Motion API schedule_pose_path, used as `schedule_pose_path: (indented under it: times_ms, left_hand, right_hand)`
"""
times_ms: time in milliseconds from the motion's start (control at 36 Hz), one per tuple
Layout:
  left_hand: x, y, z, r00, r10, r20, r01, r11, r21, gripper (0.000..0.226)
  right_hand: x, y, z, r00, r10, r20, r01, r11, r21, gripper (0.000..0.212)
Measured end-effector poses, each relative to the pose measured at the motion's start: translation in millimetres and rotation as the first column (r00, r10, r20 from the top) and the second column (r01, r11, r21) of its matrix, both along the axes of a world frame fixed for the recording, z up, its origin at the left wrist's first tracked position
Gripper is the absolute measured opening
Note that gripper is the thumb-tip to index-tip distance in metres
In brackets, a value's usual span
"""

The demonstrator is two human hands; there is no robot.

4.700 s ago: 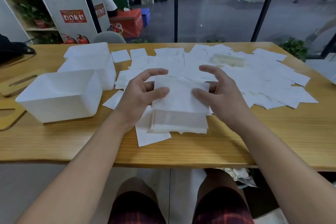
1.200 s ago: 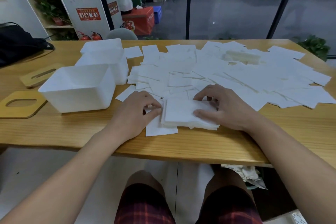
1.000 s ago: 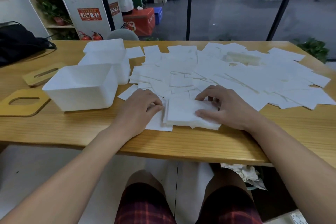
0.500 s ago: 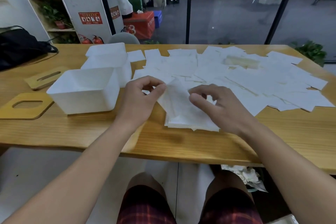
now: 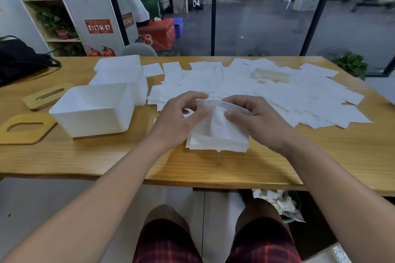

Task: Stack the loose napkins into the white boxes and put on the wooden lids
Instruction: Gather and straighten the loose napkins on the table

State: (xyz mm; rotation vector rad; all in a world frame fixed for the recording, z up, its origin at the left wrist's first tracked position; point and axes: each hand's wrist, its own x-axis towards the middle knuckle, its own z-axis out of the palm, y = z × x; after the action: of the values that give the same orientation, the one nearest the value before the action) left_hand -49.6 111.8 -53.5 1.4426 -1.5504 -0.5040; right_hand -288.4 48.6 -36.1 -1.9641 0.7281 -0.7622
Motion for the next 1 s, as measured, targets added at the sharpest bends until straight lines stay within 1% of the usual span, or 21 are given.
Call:
schedule_pose_path:
  times_ms: [83, 167, 250, 361, 417, 500, 556, 611, 667, 750, 806, 889, 1000]
  left_hand:
    - [1, -2, -4, 0.997, 0.017, -0.081, -0.020, 0.999, -0.036, 0.012]
    - [6, -2, -6, 0.988, 0.030, -0.154, -0.037, 0.999, -0.038, 0.011]
    - [12, -1, -12, 0.988, 0.050, -0.149, -0.048, 0.999, 0.019, 0.015]
    - [16, 0, -21, 0.991, 0.057, -0.121, -0.049, 0.996, 0.070, 0.016]
    - [19, 0, -25, 0.996, 0.057, -0.072, -0.051, 0.995, 0.084, 0.017]
    - [25, -2, -30, 0.992, 0.088, 0.090, -0.095, 0.993, 0.071, 0.019]
    - [31, -4, -28, 0.973, 0.078, 0.215, -0.092, 0.994, 0.059, 0.031]
    - [37, -5, -24, 0.945, 0.031, 0.325, -0.068, 0.992, 0.104, 0.048]
    - [43, -9, -22, 0.911, -0.031, 0.412, -0.036, 0.987, 0.154, 0.058]
    - [49, -14, -23, 0.870, -0.102, 0.483, 0.000, 0.979, 0.205, 0.065]
    - [53, -18, -24, 0.853, -0.122, 0.508, 0.006, 0.975, 0.224, 0.066]
    - [57, -21, -25, 0.837, -0.151, 0.526, 0.038, 0.975, 0.219, 0.061]
    - [61, -23, -24, 0.800, -0.181, 0.573, 0.063, 0.974, 0.218, 0.055]
  right_hand:
    - [-5, 0, -2, 0.997, -0.072, -0.013, 0.072, 0.997, 0.005, 0.021]
    - [-9, -6, -13, 0.982, -0.187, -0.024, 0.186, 0.982, -0.039, 0.018]
    - [-11, -11, -26, 0.954, -0.292, -0.073, 0.286, 0.954, -0.088, 0.016]
    - [-8, -8, -35, 0.920, -0.360, -0.158, 0.333, 0.927, -0.174, 0.020]
    - [-6, -6, -39, 0.905, -0.376, -0.197, 0.328, 0.915, -0.236, 0.023]
    - [-6, -4, -44, 0.891, -0.385, -0.239, 0.312, 0.904, -0.292, 0.026]
    - [-5, -3, -46, 0.889, -0.386, -0.244, 0.305, 0.900, -0.312, 0.028]
    - [-5, -4, -47, 0.883, -0.401, -0.244, 0.314, 0.891, -0.328, 0.029]
    - [-5, -5, -47, 0.875, -0.420, -0.240, 0.326, 0.879, -0.348, 0.030]
    - [-5, -4, -50, 0.863, -0.449, -0.232, 0.343, 0.857, -0.384, 0.033]
    - [-4, -3, -52, 0.855, -0.465, -0.228, 0.347, 0.841, -0.416, 0.035]
    - [-5, -3, -55, 0.862, -0.458, -0.218, 0.328, 0.831, -0.450, 0.034]
    - [-6, -4, -57, 0.880, -0.421, -0.218, 0.302, 0.852, -0.427, 0.027]
